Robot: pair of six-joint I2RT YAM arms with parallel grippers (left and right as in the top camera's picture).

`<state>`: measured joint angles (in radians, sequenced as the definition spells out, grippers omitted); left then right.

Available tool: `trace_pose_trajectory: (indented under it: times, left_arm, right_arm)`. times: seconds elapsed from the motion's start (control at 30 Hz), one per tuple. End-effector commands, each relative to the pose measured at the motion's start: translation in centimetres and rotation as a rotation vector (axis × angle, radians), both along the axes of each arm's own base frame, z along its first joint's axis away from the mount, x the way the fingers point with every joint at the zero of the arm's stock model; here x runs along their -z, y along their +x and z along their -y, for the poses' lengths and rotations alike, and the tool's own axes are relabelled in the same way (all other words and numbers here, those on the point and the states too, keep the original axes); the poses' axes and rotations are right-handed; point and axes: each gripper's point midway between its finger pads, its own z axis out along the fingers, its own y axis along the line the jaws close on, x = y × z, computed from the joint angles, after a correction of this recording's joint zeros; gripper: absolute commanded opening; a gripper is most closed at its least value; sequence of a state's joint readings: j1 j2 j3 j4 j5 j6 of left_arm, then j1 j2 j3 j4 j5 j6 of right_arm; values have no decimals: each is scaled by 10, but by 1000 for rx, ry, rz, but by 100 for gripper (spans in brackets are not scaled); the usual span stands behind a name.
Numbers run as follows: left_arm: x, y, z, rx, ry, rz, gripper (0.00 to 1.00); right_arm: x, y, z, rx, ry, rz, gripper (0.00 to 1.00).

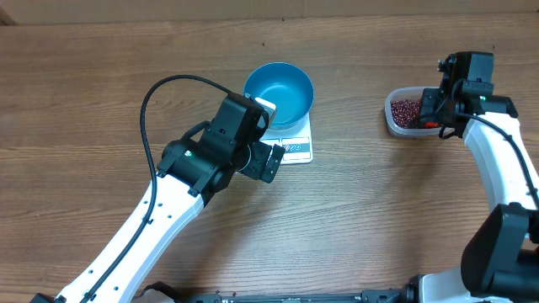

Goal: Scoop item into bowl and weigh 150g on scale
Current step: 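Move the red scoop with the right gripper over the bean tub, then dip the red scoop into the beans and scoop them up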

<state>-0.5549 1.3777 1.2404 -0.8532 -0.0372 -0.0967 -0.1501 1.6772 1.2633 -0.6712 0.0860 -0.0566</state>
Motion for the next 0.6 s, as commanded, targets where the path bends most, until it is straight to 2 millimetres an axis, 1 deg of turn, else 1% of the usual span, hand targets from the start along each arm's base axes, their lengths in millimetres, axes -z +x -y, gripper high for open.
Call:
trace_pose_trajectory:
  times: [0.0, 0.03, 0.13, 0.27, 0.57]
  left_arm:
    - [-3, 1, 3, 23, 3, 11, 100]
    - [-3, 1, 3, 23, 3, 11, 100]
    - [-3, 1, 3, 23, 3, 11, 100]
    - [-3, 1, 3, 23, 3, 11, 100]
    - [-3, 1, 3, 23, 3, 11, 99]
  right_arm:
    - [19, 2, 3, 3, -4, -48, 4]
    - [24, 1, 3, 3, -2, -63, 4]
    - [31, -2, -1, -7, 21, -88, 4]
    - [32, -1, -10, -32, 67, -86, 4]
    - [30, 3, -22, -61, 131, -63, 4]
